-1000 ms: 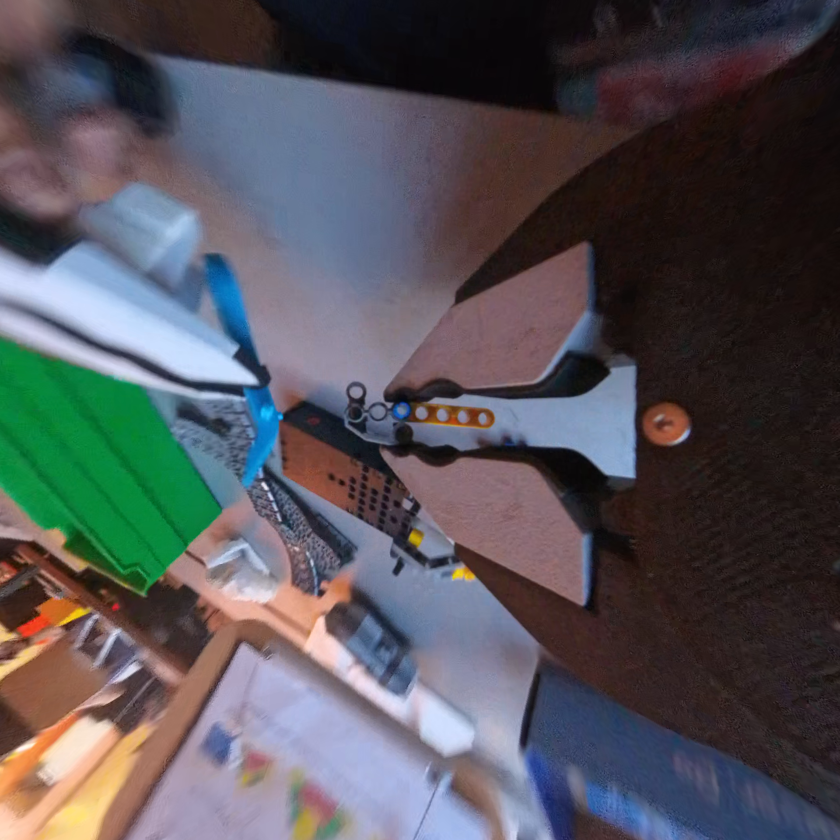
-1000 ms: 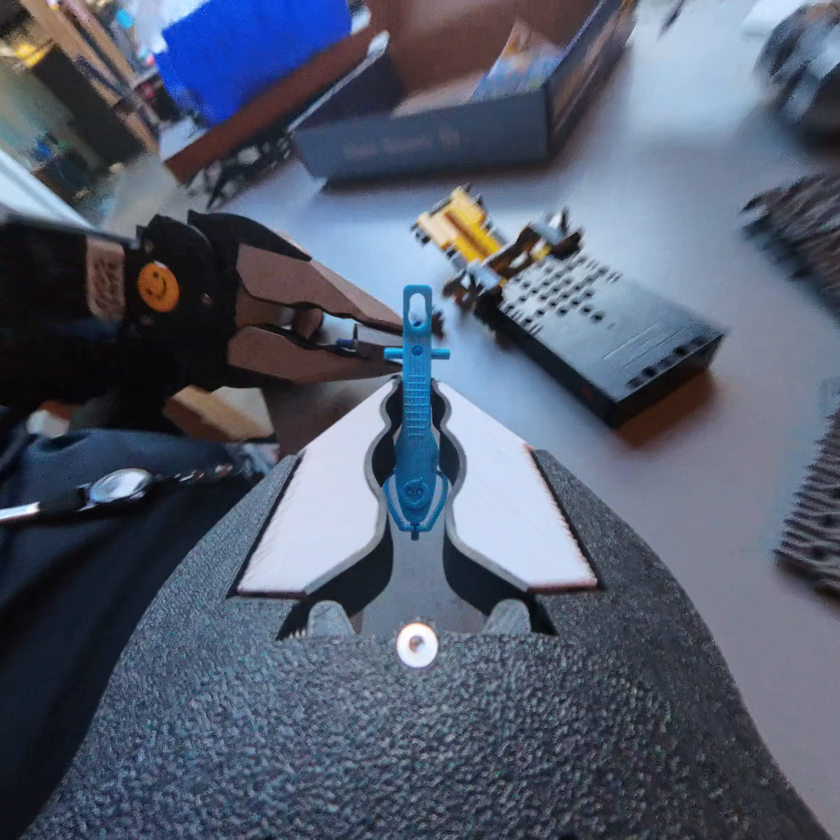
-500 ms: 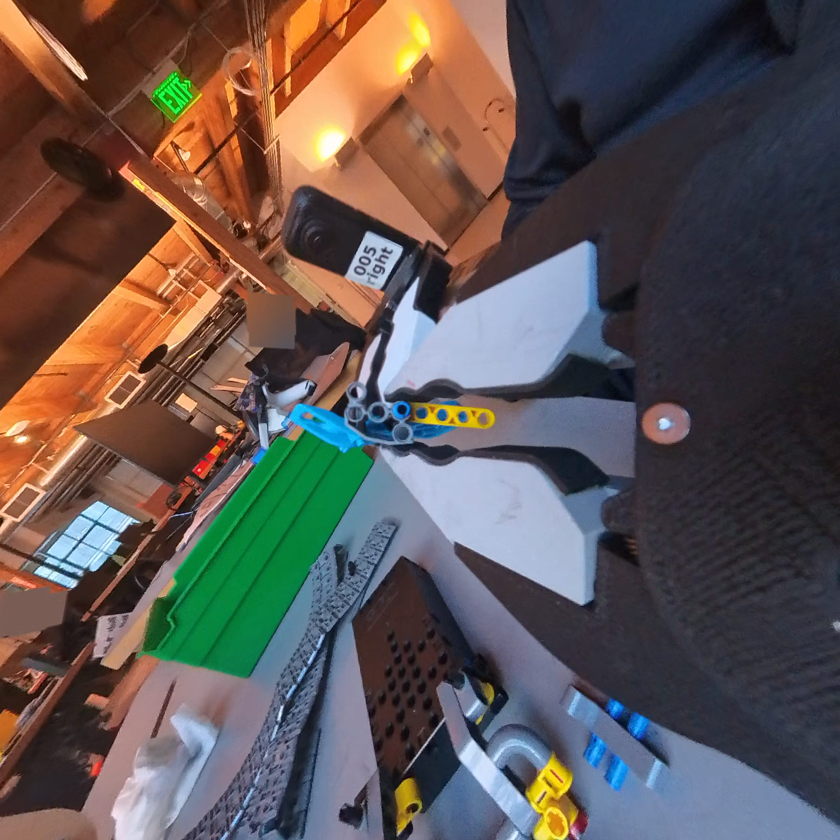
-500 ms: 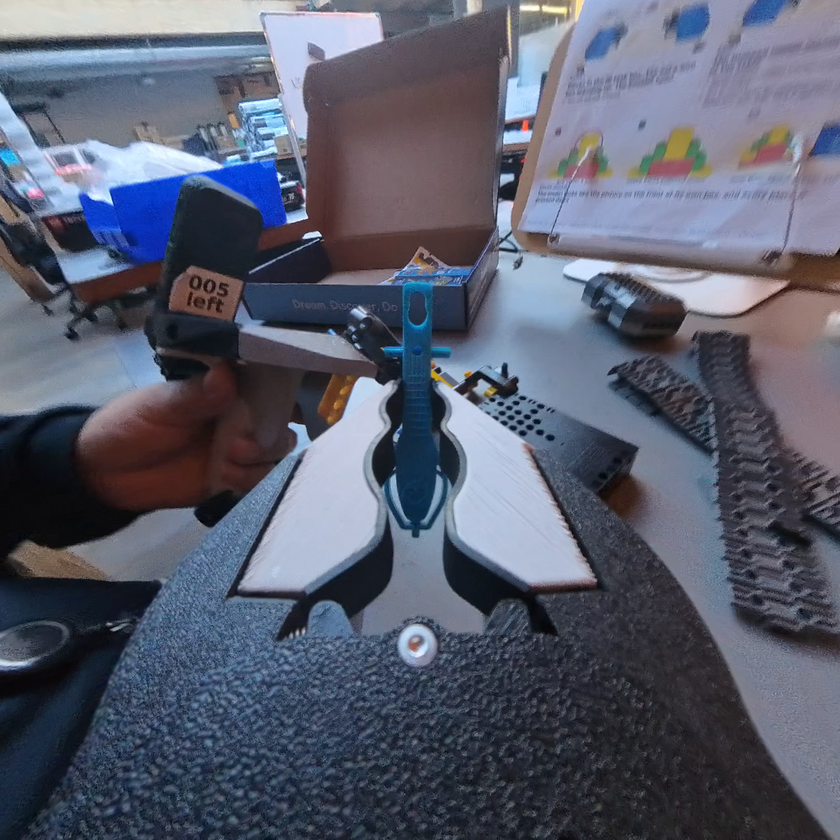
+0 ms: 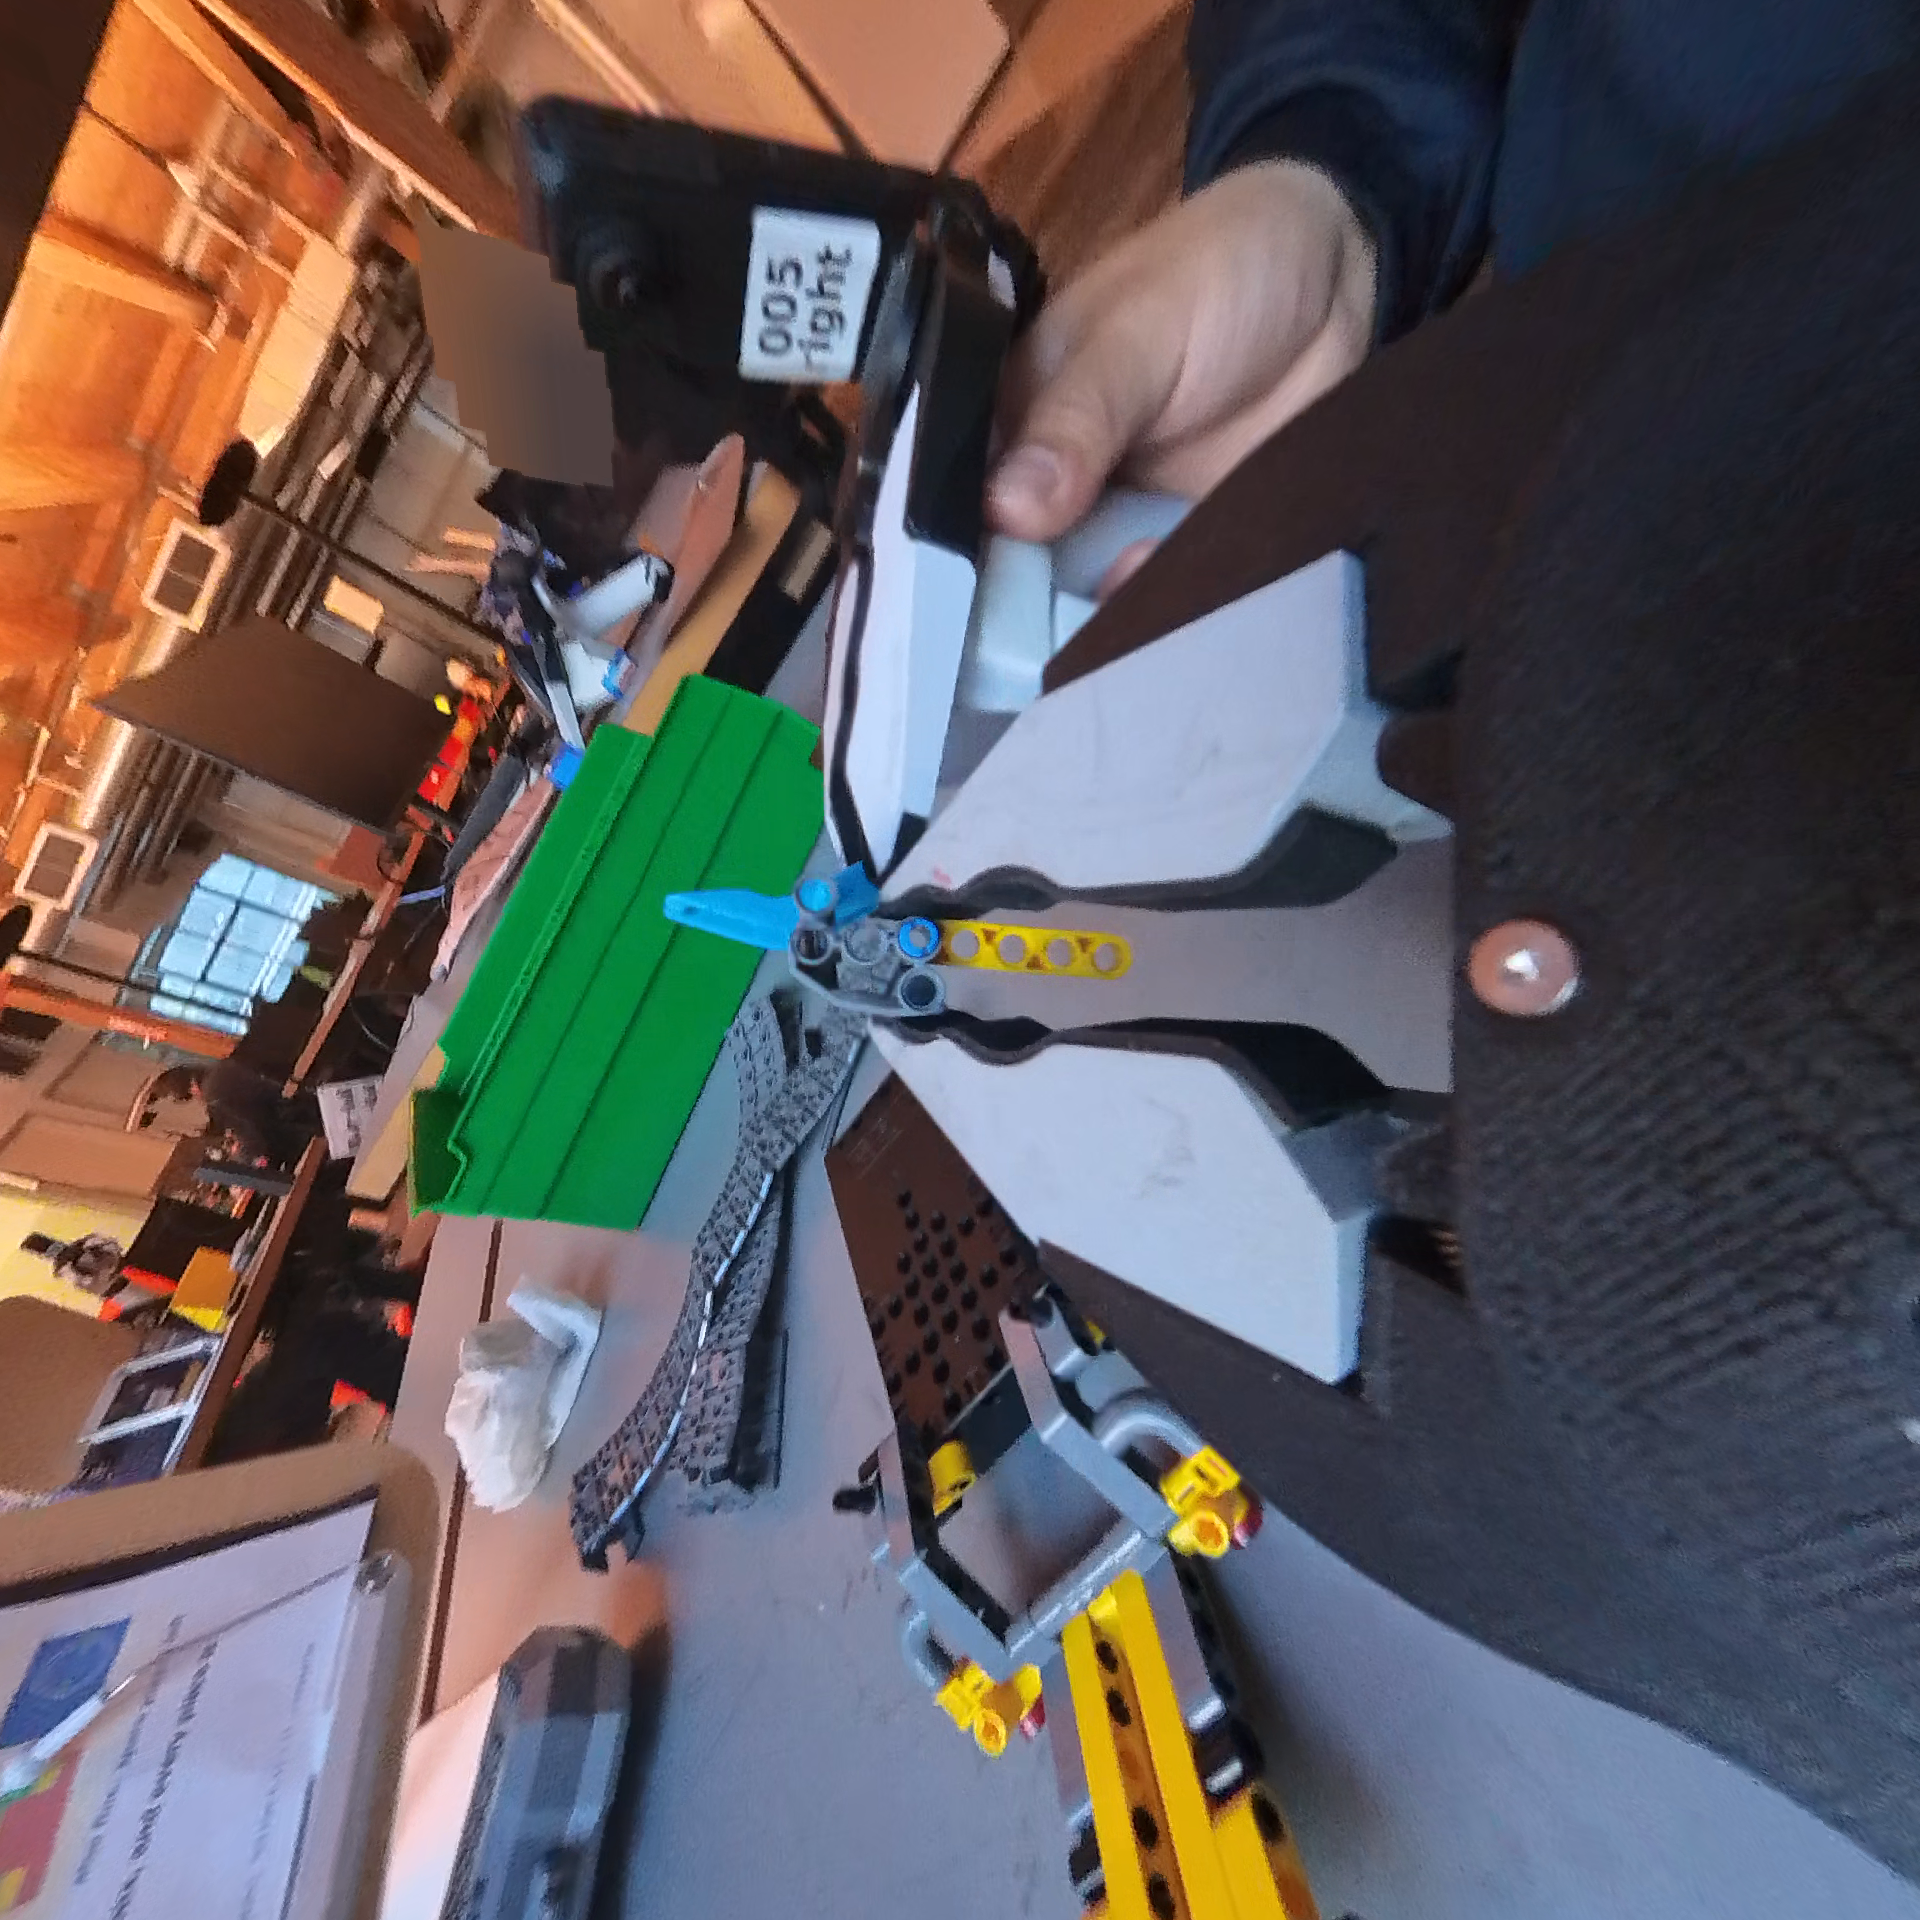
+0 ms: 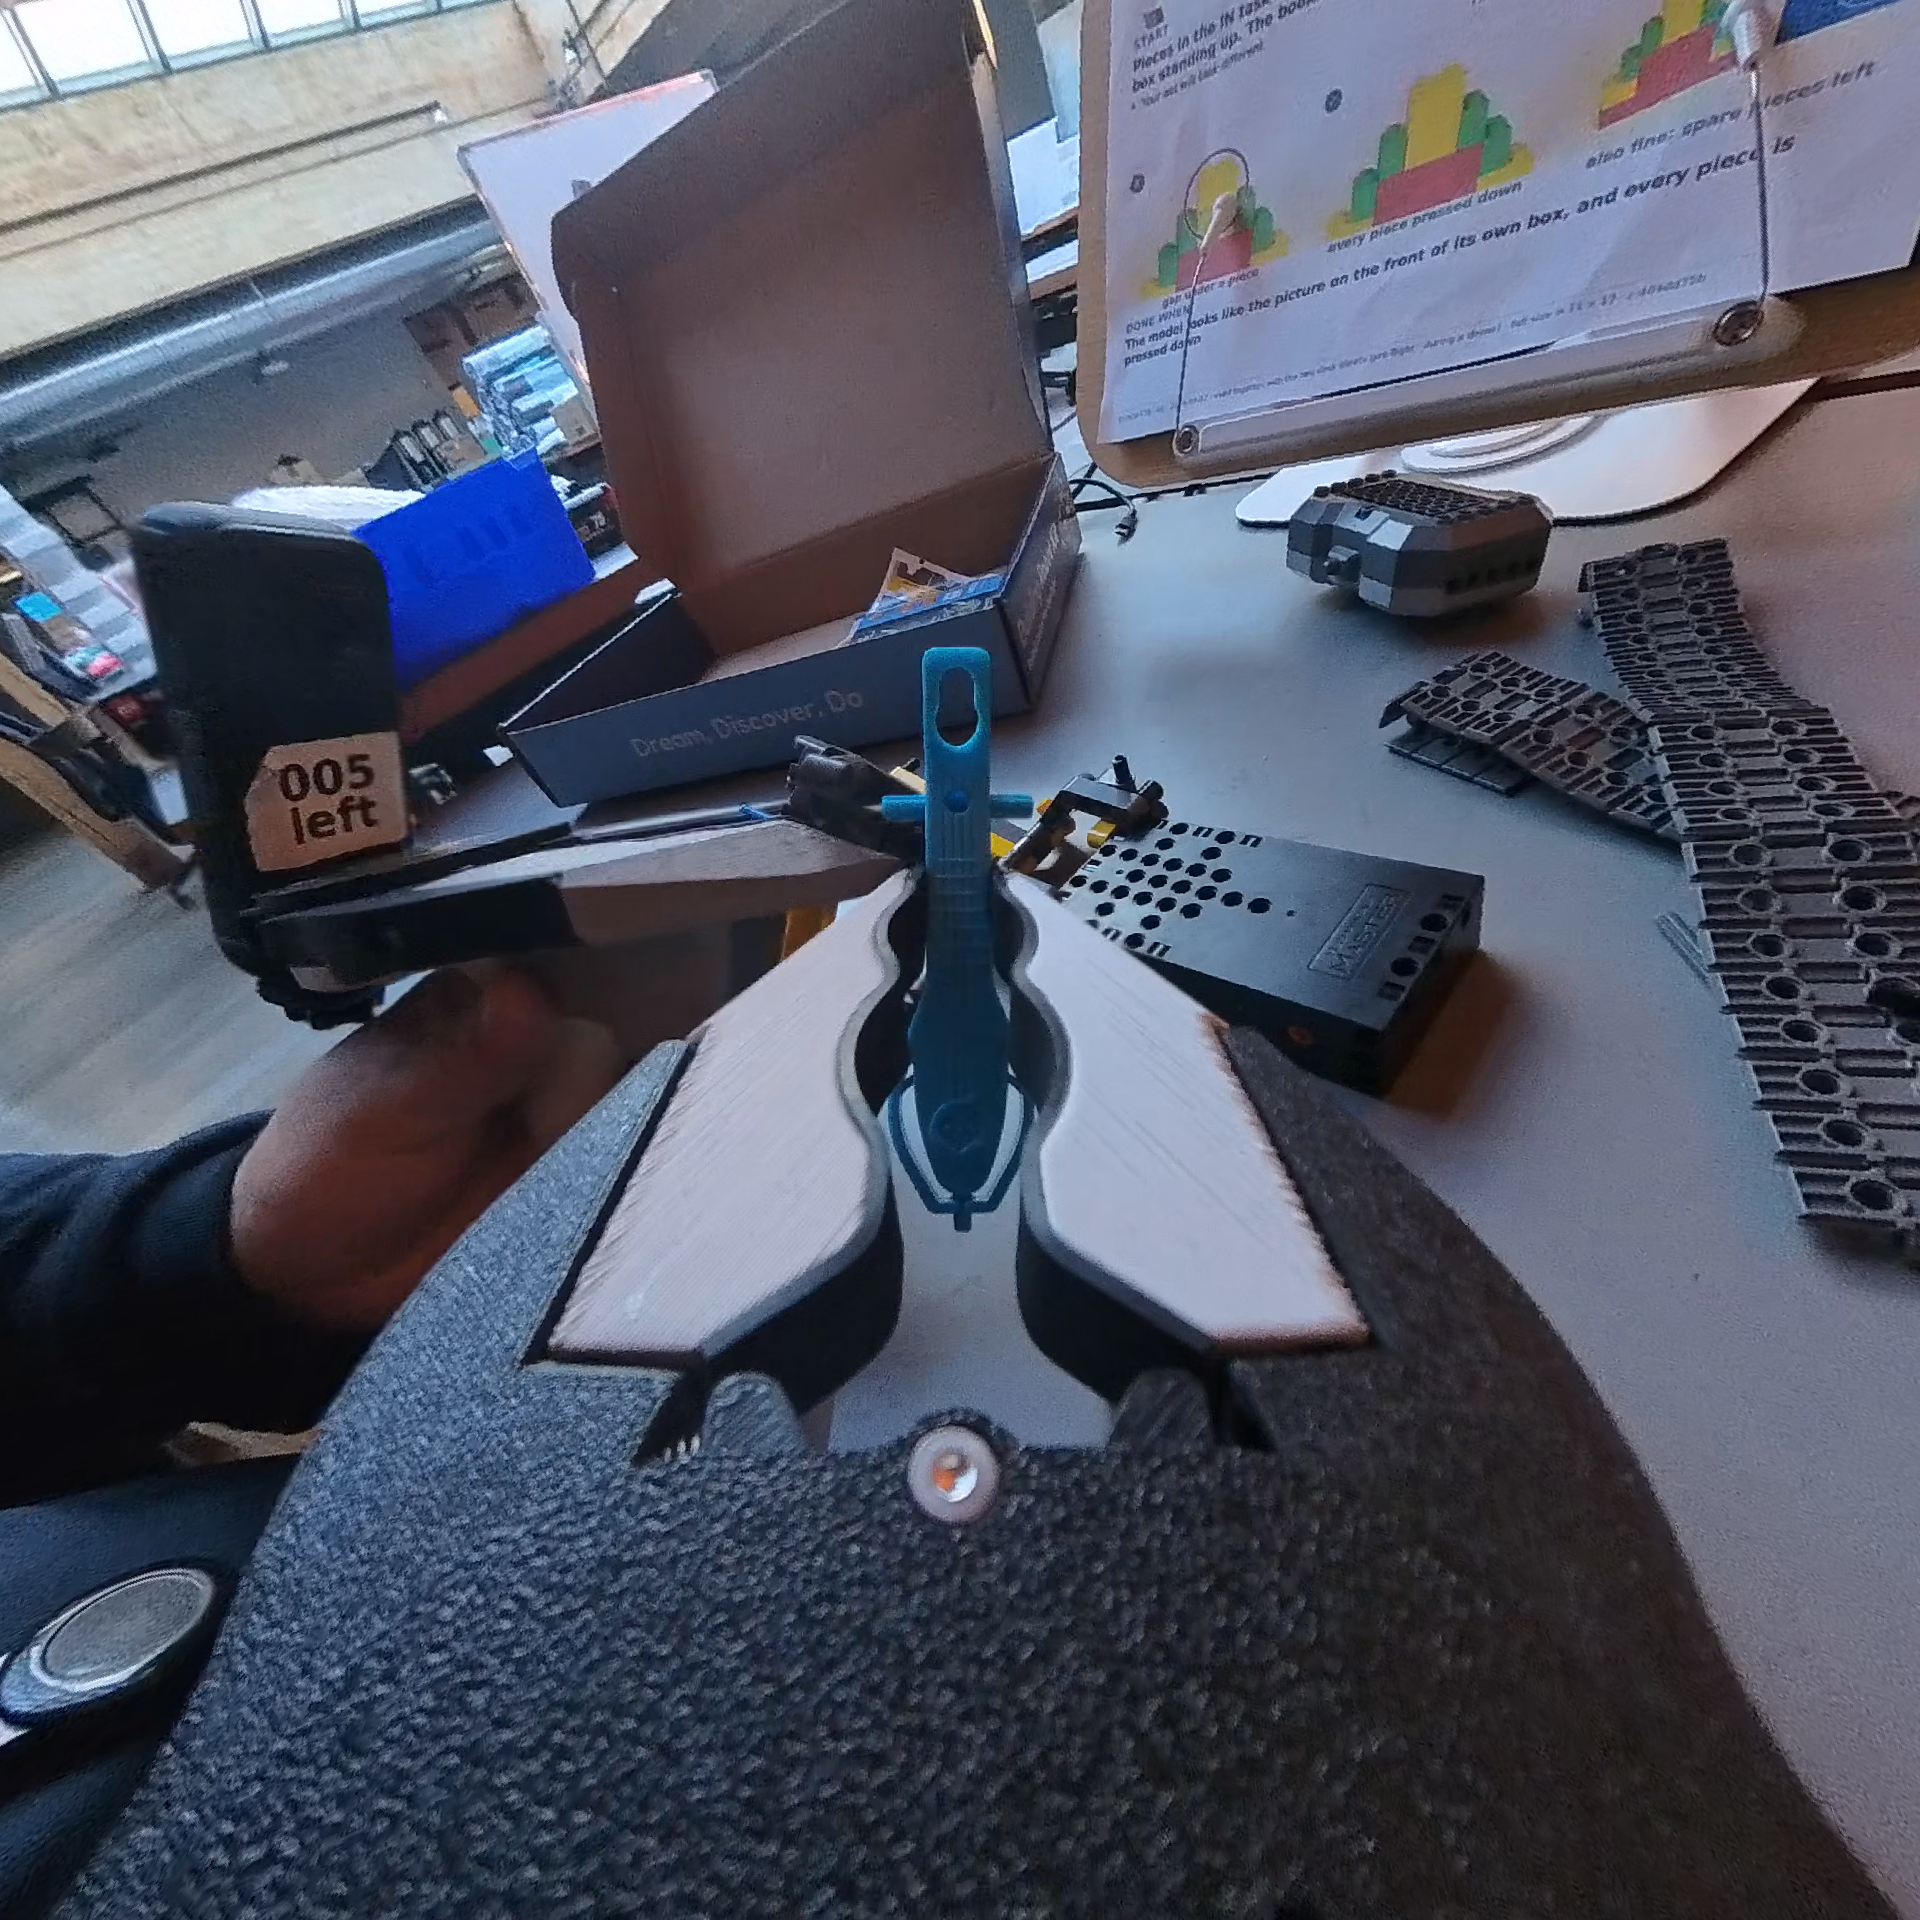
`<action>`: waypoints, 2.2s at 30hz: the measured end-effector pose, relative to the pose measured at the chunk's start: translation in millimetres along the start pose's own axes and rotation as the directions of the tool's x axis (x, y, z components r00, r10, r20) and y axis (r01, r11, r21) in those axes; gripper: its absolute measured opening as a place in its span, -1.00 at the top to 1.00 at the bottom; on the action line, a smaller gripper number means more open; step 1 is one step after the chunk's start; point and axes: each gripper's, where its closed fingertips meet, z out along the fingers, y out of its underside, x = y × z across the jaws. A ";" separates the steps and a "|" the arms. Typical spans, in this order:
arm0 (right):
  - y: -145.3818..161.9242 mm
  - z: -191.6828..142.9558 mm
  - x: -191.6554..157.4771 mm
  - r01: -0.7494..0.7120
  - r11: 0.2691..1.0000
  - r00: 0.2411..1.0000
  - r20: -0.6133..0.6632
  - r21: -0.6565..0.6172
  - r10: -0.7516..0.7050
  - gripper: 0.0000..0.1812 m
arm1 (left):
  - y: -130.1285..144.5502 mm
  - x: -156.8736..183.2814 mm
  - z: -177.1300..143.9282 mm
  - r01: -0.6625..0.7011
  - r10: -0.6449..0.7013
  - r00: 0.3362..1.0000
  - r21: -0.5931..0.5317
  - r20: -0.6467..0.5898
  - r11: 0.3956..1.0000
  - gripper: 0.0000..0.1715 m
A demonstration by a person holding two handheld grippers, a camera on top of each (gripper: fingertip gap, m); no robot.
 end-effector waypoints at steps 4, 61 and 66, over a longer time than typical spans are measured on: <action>1.3 -0.5 7.1 0.011 0.999 1.000 -0.029 -0.038 -0.012 0.92 | -2.2 5.4 -1.3 -0.115 0.115 0.993 -0.003 0.020 0.993 0.83; 6.2 -8.9 -12.0 0.547 0.835 0.826 -0.117 -0.067 -0.551 0.91 | 29.4 1.4 -1.6 -0.289 0.311 0.948 -0.243 0.061 0.926 0.83; 9.3 -7.9 -15.7 0.589 0.804 0.796 -0.119 -0.080 -0.594 0.92 | 30.2 1.1 -1.7 -0.285 0.308 0.950 -0.245 0.060 0.927 0.83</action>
